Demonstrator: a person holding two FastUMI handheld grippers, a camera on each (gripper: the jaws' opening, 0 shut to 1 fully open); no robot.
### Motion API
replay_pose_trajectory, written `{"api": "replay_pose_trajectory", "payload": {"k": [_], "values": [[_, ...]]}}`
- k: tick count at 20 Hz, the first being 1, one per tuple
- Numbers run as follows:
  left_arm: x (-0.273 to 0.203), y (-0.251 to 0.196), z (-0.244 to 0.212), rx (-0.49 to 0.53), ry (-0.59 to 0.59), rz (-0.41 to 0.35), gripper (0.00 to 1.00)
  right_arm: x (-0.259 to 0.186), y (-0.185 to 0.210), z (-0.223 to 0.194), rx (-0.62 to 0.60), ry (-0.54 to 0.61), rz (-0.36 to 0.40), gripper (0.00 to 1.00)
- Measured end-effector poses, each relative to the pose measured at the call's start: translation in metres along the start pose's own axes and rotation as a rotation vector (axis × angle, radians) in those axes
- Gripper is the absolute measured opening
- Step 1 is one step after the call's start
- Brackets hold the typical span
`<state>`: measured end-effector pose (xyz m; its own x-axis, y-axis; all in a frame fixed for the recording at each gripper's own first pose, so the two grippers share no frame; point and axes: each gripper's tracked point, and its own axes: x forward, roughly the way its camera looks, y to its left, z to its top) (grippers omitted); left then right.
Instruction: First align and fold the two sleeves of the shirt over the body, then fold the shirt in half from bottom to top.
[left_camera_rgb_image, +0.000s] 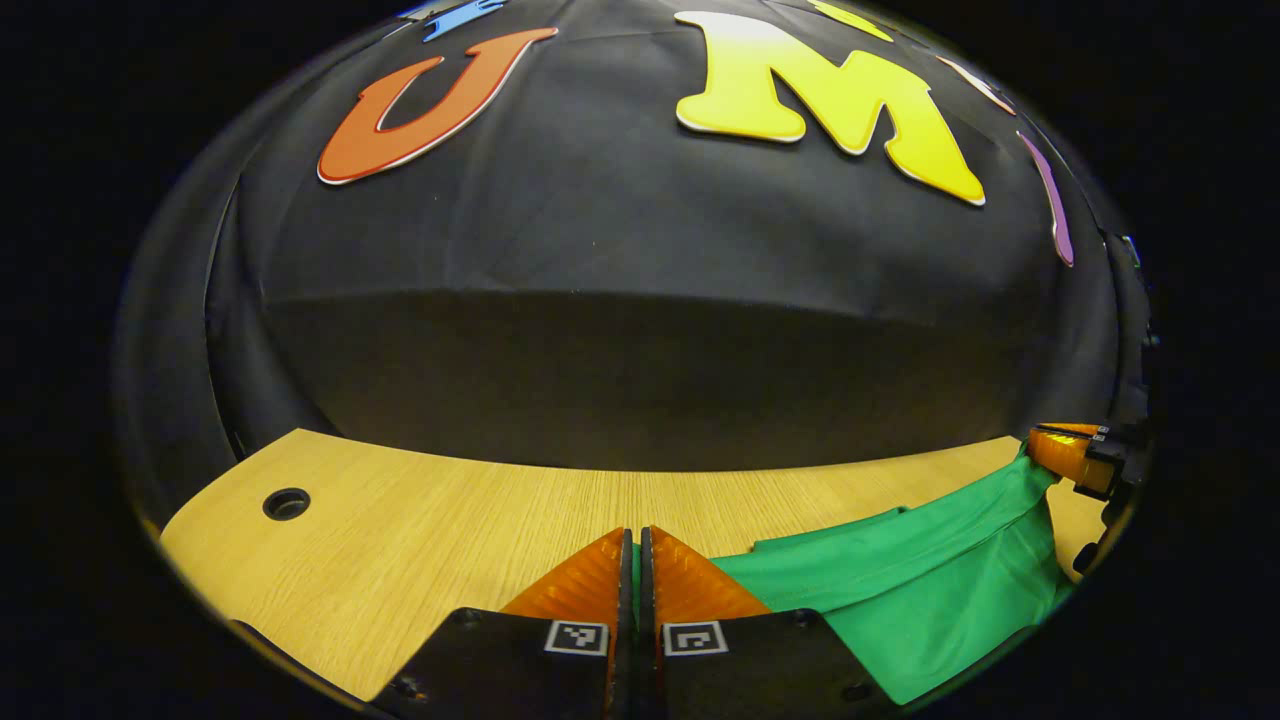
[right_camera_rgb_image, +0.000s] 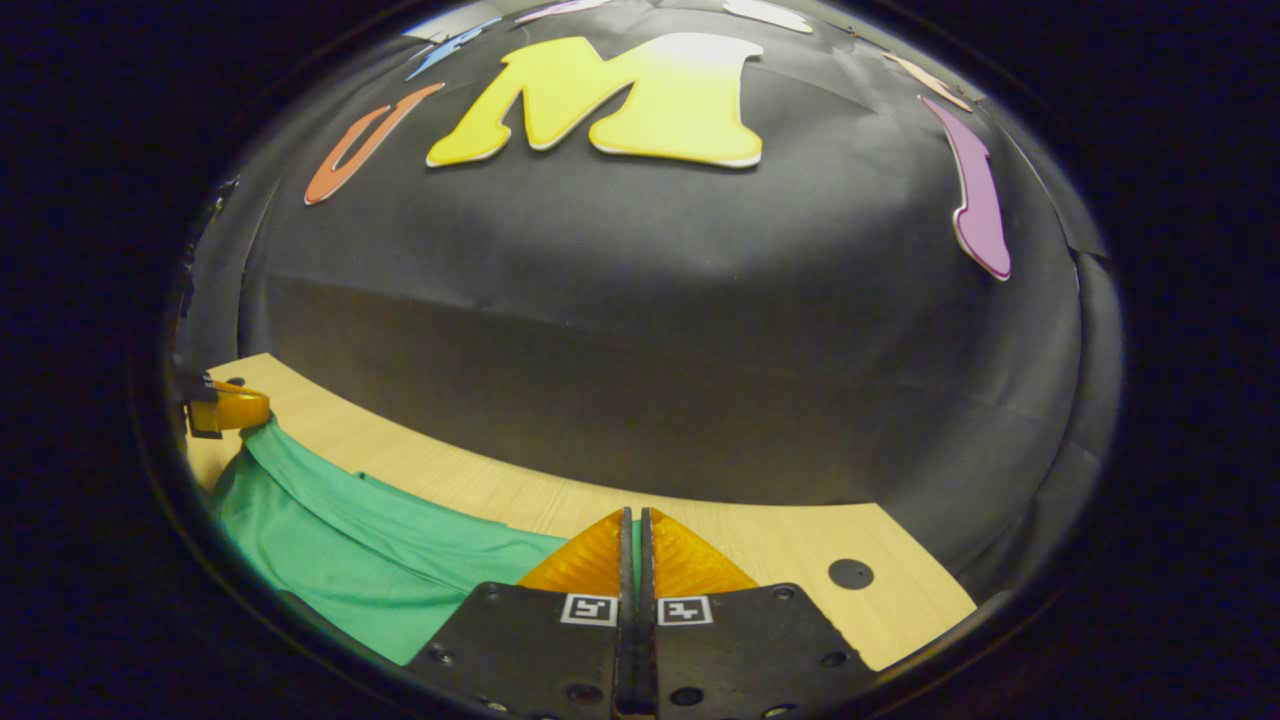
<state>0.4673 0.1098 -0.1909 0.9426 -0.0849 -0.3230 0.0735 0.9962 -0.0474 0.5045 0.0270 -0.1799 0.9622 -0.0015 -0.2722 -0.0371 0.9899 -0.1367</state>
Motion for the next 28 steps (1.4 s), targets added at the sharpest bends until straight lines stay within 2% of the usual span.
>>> {"api": "replay_pose_trajectory", "payload": {"k": [2,5,6,9,13,16,18,22,23,26,28], "values": [[0.002,0.001,-0.006,-0.009,0.007,0.008,0.19,0.006,0.005,-0.009,-0.017,0.006,0.018,0.05],[-0.010,0.002,-0.007,-0.046,0.008,0.015,1.00,-0.011,0.009,-0.006,-0.005,0.008,0.044,0.74],[-0.015,0.001,-0.004,-0.046,0.004,0.018,1.00,-0.017,0.005,-0.005,-0.001,0.007,0.033,0.97],[-0.034,-0.003,0.007,-0.005,-0.028,0.037,1.00,-0.038,0.000,0.008,0.013,-0.024,0.020,0.95],[-0.078,-0.037,0.025,0.025,-0.096,-0.024,1.00,-0.084,0.002,0.023,0.047,-0.058,0.040,0.95],[-0.119,-0.056,0.030,0.021,-0.102,-0.017,1.00,-0.129,0.008,0.031,0.051,-0.061,0.071,0.95],[-0.151,-0.065,0.031,0.020,-0.101,0.004,1.00,-0.162,0.011,0.038,0.056,-0.065,0.092,0.97],[-0.224,-0.087,0.042,0.011,-0.154,0.016,1.00,-0.239,0.019,0.061,0.100,-0.144,0.150,0.93],[-0.244,-0.090,0.042,0.021,-0.162,0.037,1.00,-0.258,0.018,0.062,0.110,-0.162,0.151,0.97],[-0.305,-0.099,0.044,0.048,-0.207,0.085,1.00,-0.312,0.012,0.050,0.174,-0.138,0.147,0.96],[-0.342,-0.116,0.043,0.036,-0.250,0.067,1.00,-0.347,0.016,0.040,0.261,-0.122,0.183,0.95]]}}
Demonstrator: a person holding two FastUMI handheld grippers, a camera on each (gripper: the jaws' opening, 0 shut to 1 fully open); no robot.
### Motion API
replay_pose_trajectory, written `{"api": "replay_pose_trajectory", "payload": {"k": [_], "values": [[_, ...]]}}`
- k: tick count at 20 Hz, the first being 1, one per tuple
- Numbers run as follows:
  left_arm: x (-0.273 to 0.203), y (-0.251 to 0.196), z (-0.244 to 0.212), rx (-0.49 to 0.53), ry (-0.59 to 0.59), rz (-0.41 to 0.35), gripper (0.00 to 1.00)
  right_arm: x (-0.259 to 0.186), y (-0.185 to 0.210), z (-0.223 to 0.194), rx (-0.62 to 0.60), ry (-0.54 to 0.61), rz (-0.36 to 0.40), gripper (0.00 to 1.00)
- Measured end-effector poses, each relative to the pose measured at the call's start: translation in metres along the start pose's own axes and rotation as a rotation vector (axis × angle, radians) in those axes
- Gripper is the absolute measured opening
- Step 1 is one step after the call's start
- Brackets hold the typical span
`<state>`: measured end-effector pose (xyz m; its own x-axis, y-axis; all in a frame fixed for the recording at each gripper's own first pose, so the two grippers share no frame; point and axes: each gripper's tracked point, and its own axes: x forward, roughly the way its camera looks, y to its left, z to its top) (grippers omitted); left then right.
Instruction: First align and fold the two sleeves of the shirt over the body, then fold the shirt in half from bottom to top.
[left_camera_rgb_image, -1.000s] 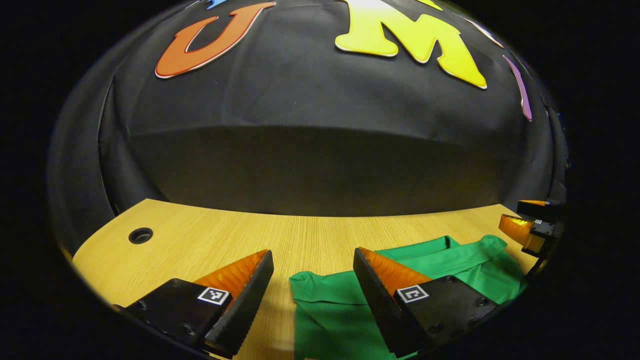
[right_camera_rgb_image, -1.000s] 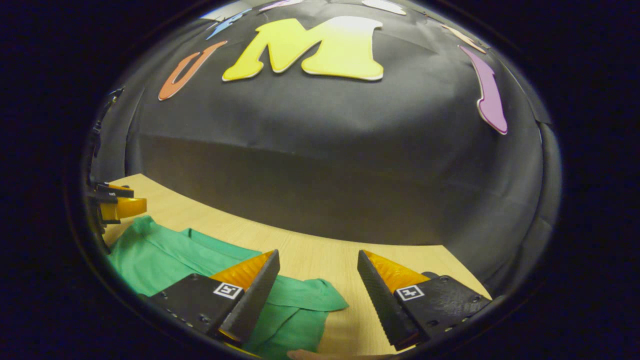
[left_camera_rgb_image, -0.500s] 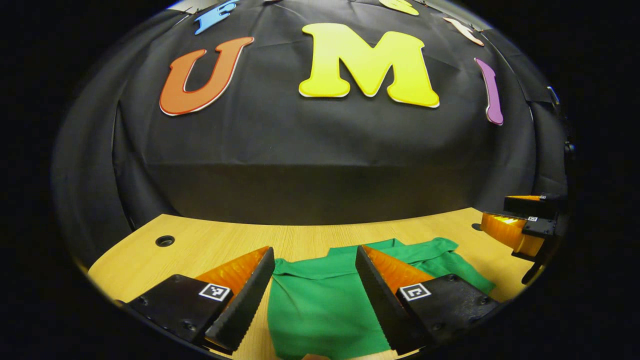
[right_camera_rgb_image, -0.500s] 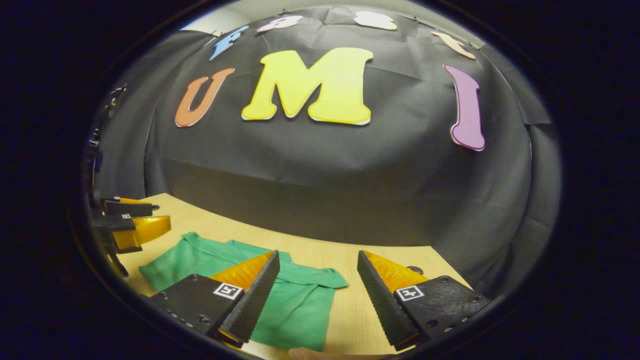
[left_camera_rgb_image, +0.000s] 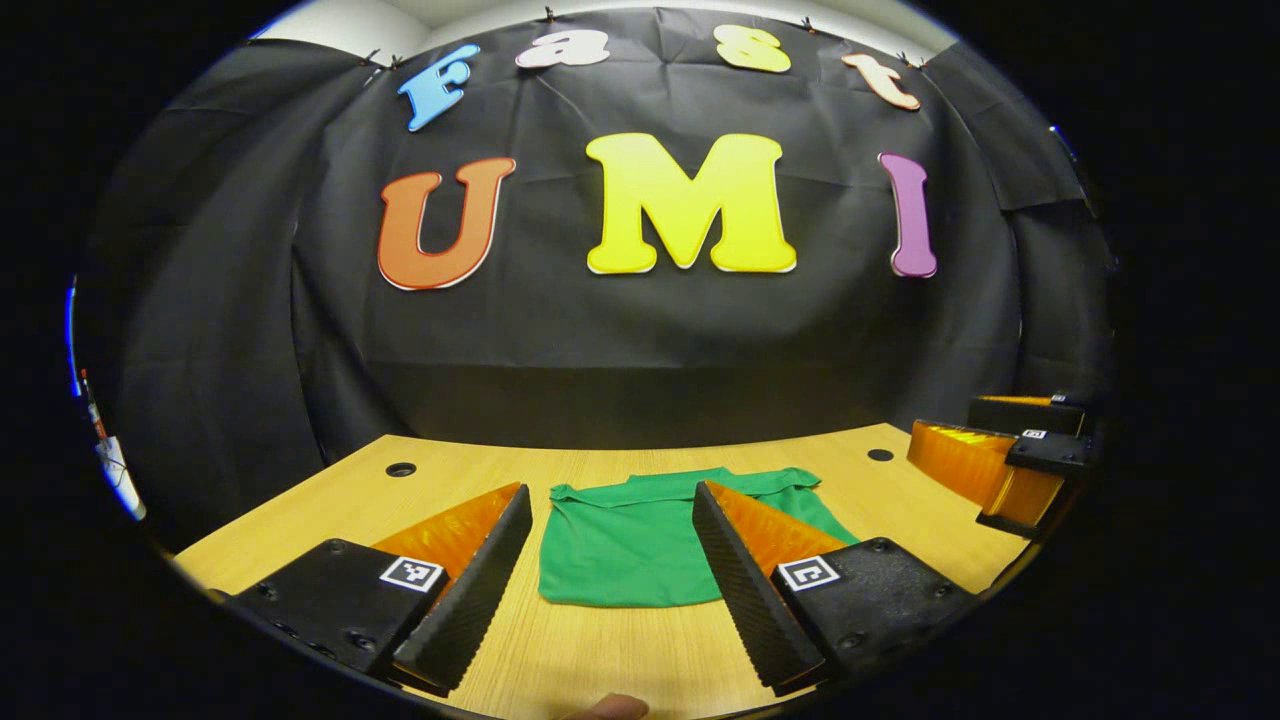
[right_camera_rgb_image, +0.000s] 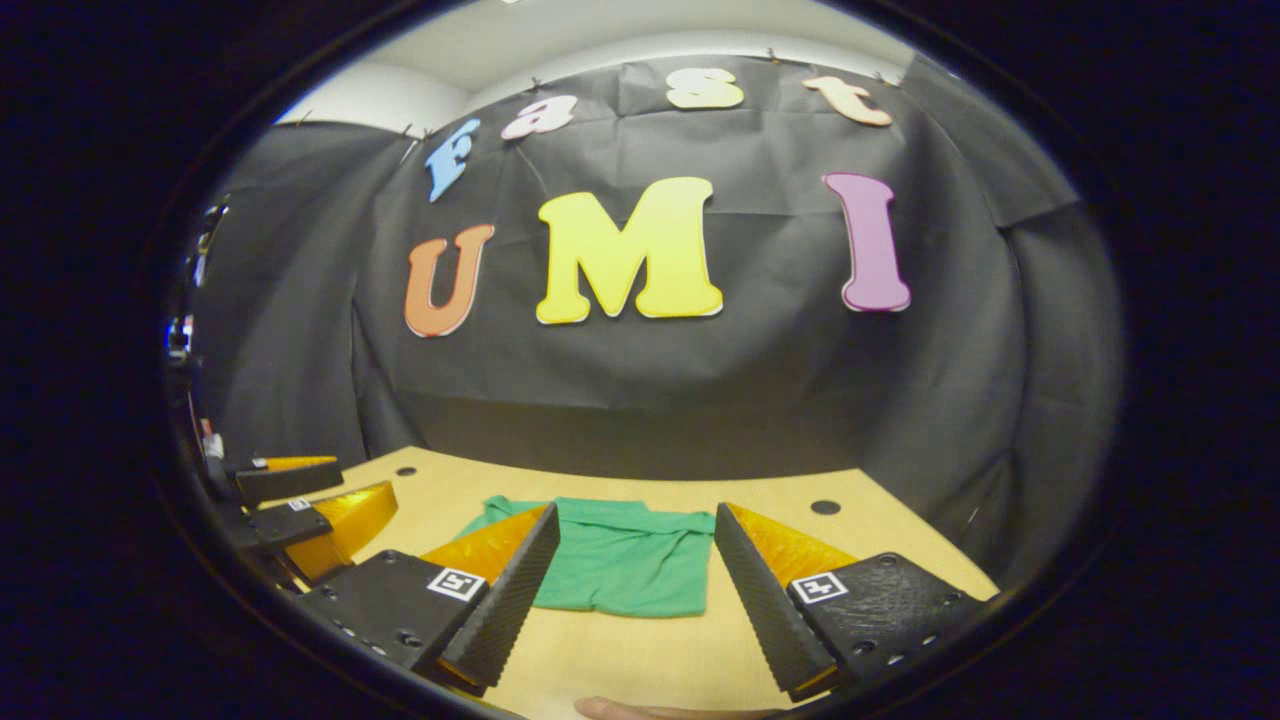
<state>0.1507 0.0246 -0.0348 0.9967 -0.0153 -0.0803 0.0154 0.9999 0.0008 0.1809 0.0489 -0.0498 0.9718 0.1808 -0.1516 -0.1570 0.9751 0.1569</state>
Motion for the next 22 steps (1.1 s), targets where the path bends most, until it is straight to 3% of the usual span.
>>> {"api": "replay_pose_trajectory", "payload": {"k": [2,4,7,10,14,22], "values": [[-0.033,-0.011,-0.001,0.011,-0.004,-0.006,1.00,-0.026,-0.012,-0.012,0.024,0.009,-0.032,0.95],[-0.065,-0.013,-0.007,0.043,0.018,0.017,1.00,-0.051,-0.023,-0.024,-0.030,0.020,-0.054,0.95],[-0.092,-0.030,0.001,0.002,-0.023,-0.016,1.00,-0.096,-0.042,-0.038,-0.087,0.034,-0.134,0.95],[-0.116,-0.031,-0.002,0.029,-0.011,-0.031,1.00,-0.131,-0.029,-0.026,-0.081,-0.027,-0.098,0.94],[-0.126,-0.039,0.015,0.051,-0.060,-0.043,1.00,-0.144,-0.023,-0.011,-0.094,-0.093,-0.091,0.95],[-0.119,-0.030,0.001,0.002,-0.020,-0.022,1.00,-0.131,-0.036,-0.023,-0.089,-0.060,-0.105,0.95]]}}
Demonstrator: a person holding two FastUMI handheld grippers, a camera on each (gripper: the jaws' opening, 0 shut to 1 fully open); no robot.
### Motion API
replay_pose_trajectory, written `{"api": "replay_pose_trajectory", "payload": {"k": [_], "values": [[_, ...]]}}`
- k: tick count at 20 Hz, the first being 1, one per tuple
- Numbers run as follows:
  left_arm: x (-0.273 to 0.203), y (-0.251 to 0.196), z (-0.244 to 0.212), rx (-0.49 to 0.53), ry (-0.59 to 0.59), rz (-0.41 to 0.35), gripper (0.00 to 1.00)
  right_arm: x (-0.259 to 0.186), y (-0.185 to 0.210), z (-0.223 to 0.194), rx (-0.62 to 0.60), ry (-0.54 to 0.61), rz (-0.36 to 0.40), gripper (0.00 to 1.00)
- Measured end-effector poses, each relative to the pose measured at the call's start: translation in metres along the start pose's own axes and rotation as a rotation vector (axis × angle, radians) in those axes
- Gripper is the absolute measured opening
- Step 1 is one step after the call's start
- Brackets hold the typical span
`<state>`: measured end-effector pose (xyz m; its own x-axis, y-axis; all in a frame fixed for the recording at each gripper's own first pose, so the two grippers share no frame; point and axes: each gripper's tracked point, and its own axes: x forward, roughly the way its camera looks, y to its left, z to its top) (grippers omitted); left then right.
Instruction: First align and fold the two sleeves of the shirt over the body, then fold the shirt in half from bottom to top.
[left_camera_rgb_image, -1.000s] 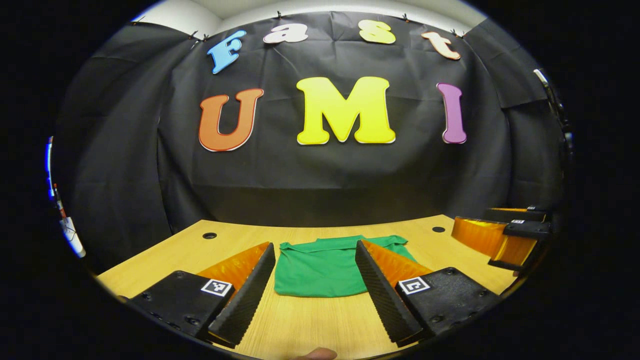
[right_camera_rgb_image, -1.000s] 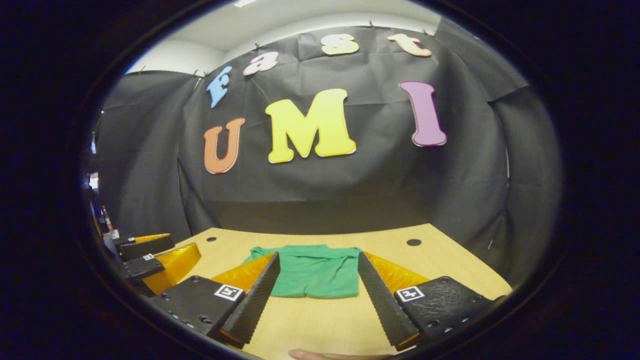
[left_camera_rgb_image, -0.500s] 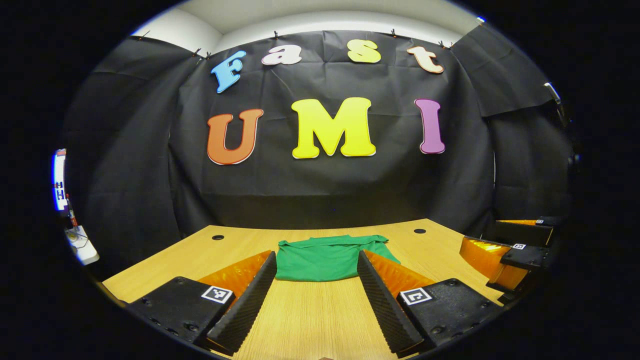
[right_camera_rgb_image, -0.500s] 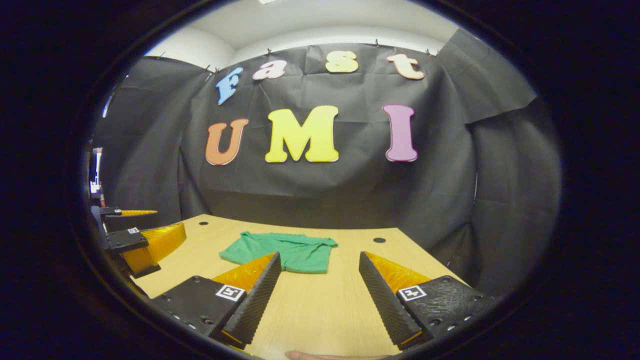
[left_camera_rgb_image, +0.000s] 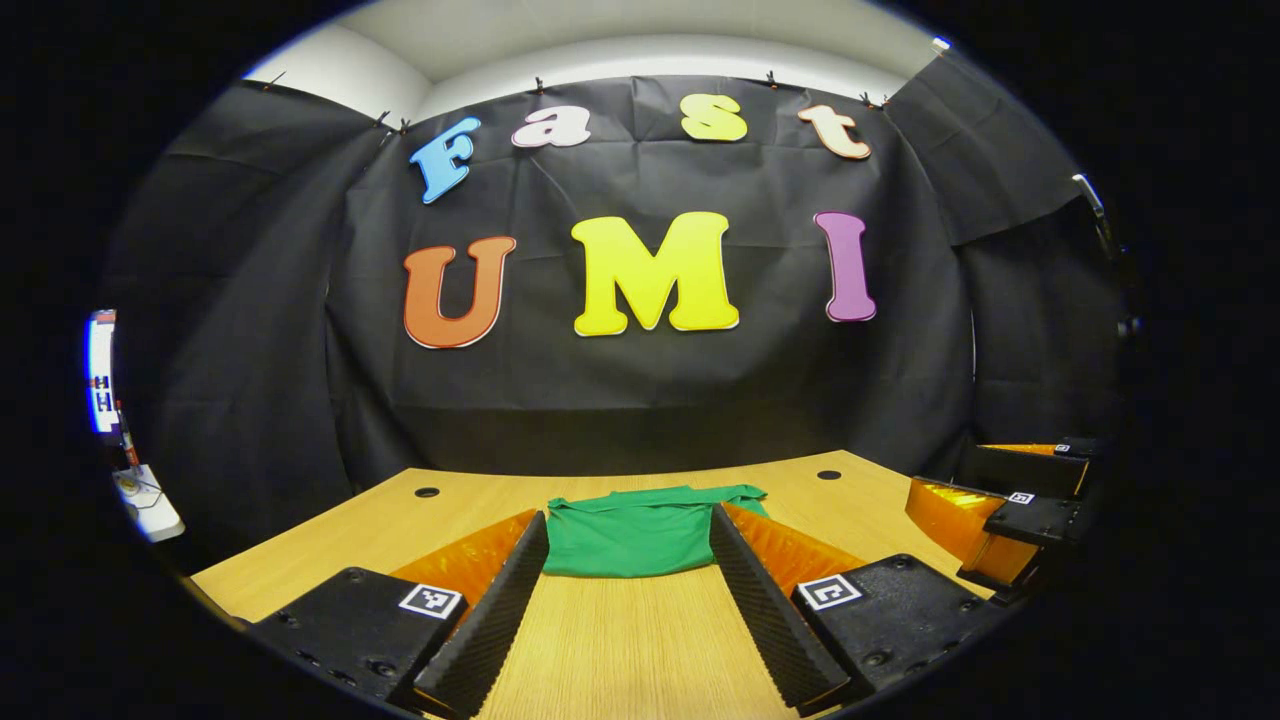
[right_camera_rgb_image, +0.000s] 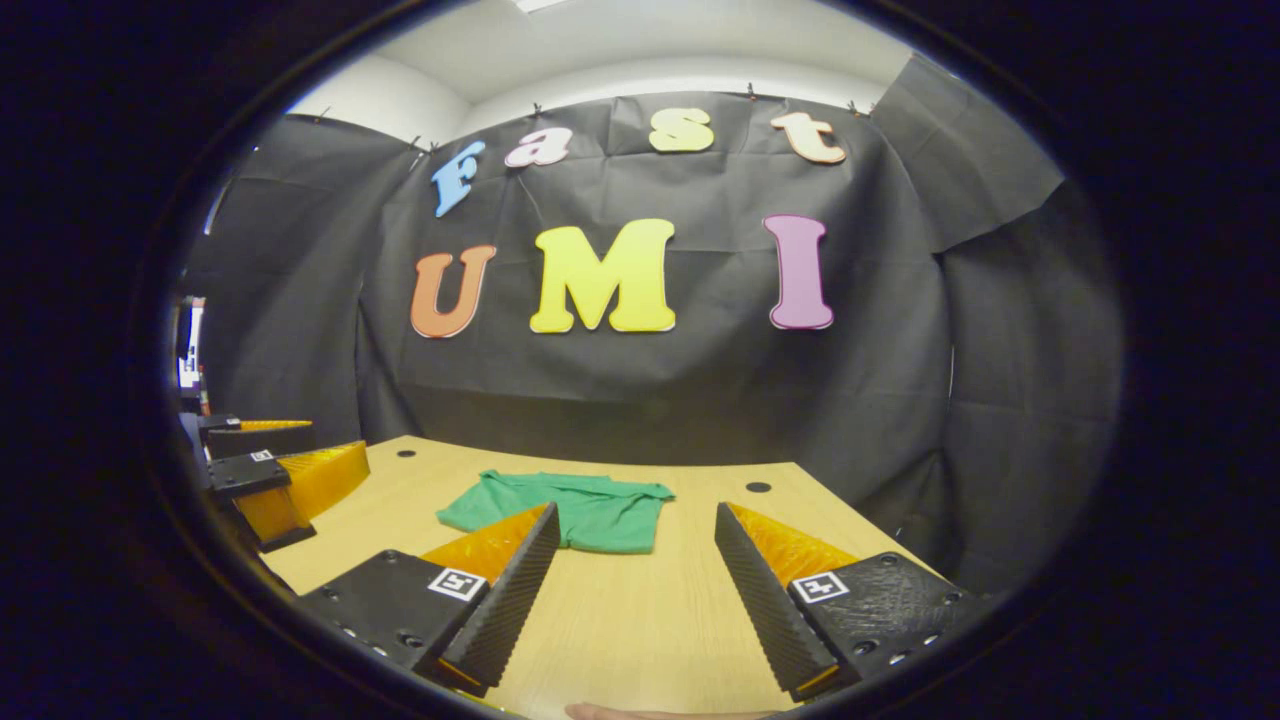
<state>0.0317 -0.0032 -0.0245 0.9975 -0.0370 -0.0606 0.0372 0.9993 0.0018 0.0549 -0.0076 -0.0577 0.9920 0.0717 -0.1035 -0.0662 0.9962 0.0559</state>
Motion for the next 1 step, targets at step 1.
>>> {"api": "replay_pose_trajectory", "payload": {"k": [1], "values": [[0.0018,0.0020,-0.0038,-0.011,0.012,0.005,1.00,0.0003,0.0008,-0.0009,-0.001,0.004,0.002,0.94]]}}
